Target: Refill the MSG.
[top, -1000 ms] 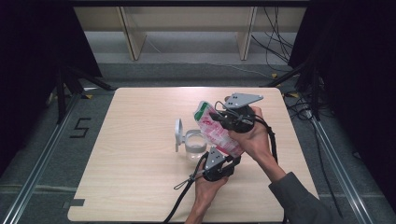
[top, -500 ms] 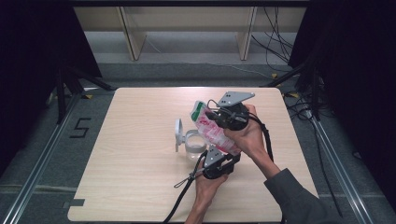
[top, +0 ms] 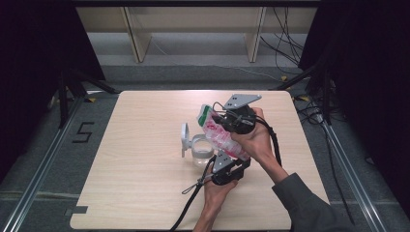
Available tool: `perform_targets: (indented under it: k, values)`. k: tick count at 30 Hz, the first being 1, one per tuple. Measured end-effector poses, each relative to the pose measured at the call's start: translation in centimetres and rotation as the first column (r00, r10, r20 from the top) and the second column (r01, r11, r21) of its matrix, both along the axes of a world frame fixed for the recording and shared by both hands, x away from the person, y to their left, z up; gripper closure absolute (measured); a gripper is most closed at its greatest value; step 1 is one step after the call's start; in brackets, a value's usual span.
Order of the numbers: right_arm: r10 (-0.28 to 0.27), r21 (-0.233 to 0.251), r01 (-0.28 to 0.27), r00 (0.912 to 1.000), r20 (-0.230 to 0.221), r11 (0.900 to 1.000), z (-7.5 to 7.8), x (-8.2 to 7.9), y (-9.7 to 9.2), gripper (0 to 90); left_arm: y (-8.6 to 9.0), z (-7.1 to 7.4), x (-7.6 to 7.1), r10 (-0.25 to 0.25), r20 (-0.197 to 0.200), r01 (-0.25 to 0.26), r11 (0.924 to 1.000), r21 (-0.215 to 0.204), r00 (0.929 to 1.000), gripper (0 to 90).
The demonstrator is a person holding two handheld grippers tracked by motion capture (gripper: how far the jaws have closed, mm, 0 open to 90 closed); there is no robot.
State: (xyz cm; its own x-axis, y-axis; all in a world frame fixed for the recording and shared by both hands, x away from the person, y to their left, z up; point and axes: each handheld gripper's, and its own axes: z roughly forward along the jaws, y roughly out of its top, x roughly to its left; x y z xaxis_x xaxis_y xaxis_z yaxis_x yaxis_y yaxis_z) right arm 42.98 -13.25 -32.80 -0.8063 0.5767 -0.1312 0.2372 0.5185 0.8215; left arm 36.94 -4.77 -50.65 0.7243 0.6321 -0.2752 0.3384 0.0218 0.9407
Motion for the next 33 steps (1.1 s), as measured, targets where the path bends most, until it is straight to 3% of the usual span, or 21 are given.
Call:
perform_targets:
  k: [4,5,8,9,12,13,15,16,20,25,33]
  values:
    - [-0.014,0.000,0.014,0.9999,0.001,0.9999,-0.1,0.0,0.1,90.0,0.0,0.0,0.0,0.000,0.000,0.000,1.0000,0.001,1.0000,74.5]
    - [0.005,-0.007,-0.005,0.9998,0.019,1.0000,-0.1,0.1,0.1,90.0,0.0,0.0,0.0,0.001,0.000,-0.001,1.0000,0.000,1.0000,74.5]
    - [-0.008,-0.003,0.008,1.0000,-0.005,1.0000,-0.1,0.1,0.3,90.0,0.0,0.0,0.0,0.006,0.000,-0.006,1.0000,-0.004,1.0000,74.6]
    - [-0.002,-0.002,0.002,1.0000,0.002,1.0000,-0.1,0.1,0.4,90.0,0.1,0.0,0.1,-0.001,0.002,0.001,0.9998,0.021,1.0000,74.6]
    - [-0.011,-0.003,0.011,0.9999,-0.008,0.9999,-0.2,0.0,0.6,90.0,0.2,-0.1,0.3,0.000,0.001,0.000,0.9999,0.012,1.0000,74.6]
    - [-0.011,-0.003,0.011,0.9999,-0.001,0.9999,-0.2,0.0,0.7,90.0,0.0,0.0,0.2,0.015,-0.007,-0.015,0.9997,-0.017,0.9999,74.6]
    - [-0.013,-0.003,0.013,0.9999,-0.003,0.9999,-0.2,0.1,0.9,90.0,0.0,0.0,0.3,0.021,-0.006,-0.021,0.9995,-0.025,0.9998,74.6]
    - [-0.009,-0.009,0.009,0.9998,0.018,0.9999,-0.2,0.3,0.8,90.0,0.0,0.0,0.3,0.022,-0.007,-0.022,0.9994,-0.026,0.9997,74.7]
    - [-0.018,-0.017,0.018,0.9998,-0.011,0.9997,-0.2,0.2,1.1,90.0,0.0,0.0,0.3,0.021,-0.010,-0.022,0.9993,-0.030,0.9997,74.7]
    - [-0.015,-0.019,0.015,0.9998,0.010,0.9997,-0.2,0.4,1.3,90.0,0.0,0.0,0.3,0.022,-0.007,-0.022,0.9992,-0.034,0.9997,74.8]
    - [-0.019,-0.016,0.019,0.9998,-0.007,0.9997,-0.3,0.3,1.4,90.0,-0.1,0.0,0.2,0.019,-0.004,-0.019,0.9992,-0.034,0.9998,74.9]
